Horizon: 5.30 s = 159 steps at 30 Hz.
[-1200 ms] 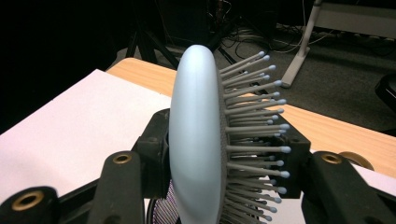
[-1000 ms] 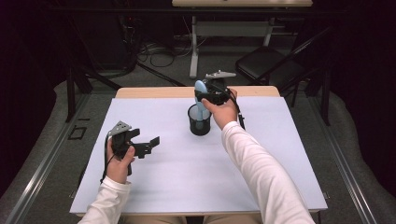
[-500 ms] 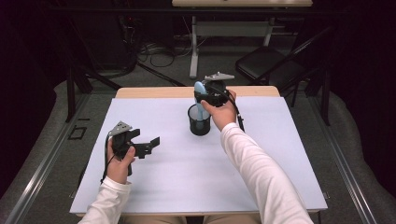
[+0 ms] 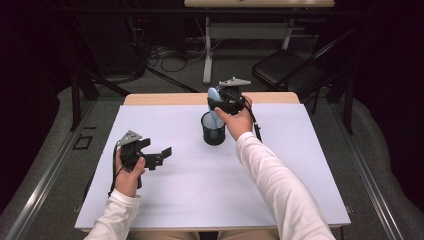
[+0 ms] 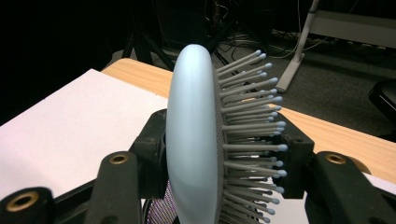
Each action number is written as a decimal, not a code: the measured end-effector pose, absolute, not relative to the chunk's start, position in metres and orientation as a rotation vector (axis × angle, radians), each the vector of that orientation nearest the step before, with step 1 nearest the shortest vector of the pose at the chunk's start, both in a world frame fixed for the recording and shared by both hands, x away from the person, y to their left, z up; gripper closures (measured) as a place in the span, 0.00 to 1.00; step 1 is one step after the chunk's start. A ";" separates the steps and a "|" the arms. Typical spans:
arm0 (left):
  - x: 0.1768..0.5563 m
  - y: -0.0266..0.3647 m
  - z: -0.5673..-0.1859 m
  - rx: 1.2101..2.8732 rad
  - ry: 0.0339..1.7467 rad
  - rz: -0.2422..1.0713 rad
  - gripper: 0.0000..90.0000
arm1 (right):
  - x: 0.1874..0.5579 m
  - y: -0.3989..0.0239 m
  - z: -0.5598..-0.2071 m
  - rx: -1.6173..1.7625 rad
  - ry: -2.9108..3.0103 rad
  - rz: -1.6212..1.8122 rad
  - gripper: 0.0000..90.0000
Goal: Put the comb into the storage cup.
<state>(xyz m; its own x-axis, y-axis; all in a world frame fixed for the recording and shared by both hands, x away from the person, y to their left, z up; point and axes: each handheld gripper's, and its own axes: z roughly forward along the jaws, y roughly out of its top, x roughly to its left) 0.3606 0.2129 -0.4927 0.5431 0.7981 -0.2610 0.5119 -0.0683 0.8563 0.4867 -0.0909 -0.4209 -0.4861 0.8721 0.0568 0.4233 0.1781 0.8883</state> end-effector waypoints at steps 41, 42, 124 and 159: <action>0.361 0.212 -0.495 1.733 1.107 0.337 0.01 | 0.486 -0.085 -0.423 1.230 2.007 1.251 0.25; 0.361 0.212 -0.495 1.736 1.106 0.337 0.01 | 0.486 -0.084 -0.423 1.233 2.011 1.246 0.22; 0.360 0.215 -0.492 1.725 1.111 0.334 0.01 | 0.479 -0.092 -0.385 1.196 2.048 1.307 0.00; 0.356 0.218 -0.489 1.735 1.104 0.331 0.01 | 0.429 -0.124 -0.388 1.135 2.162 1.289 0.00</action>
<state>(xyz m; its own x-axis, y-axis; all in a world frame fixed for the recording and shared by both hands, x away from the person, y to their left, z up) 0.3558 0.2181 -0.4886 0.5438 0.7963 -0.2650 0.5196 -0.0714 0.8514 0.4293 -0.1244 -0.3881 -0.6025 0.7942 0.0793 0.4473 0.2537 0.8576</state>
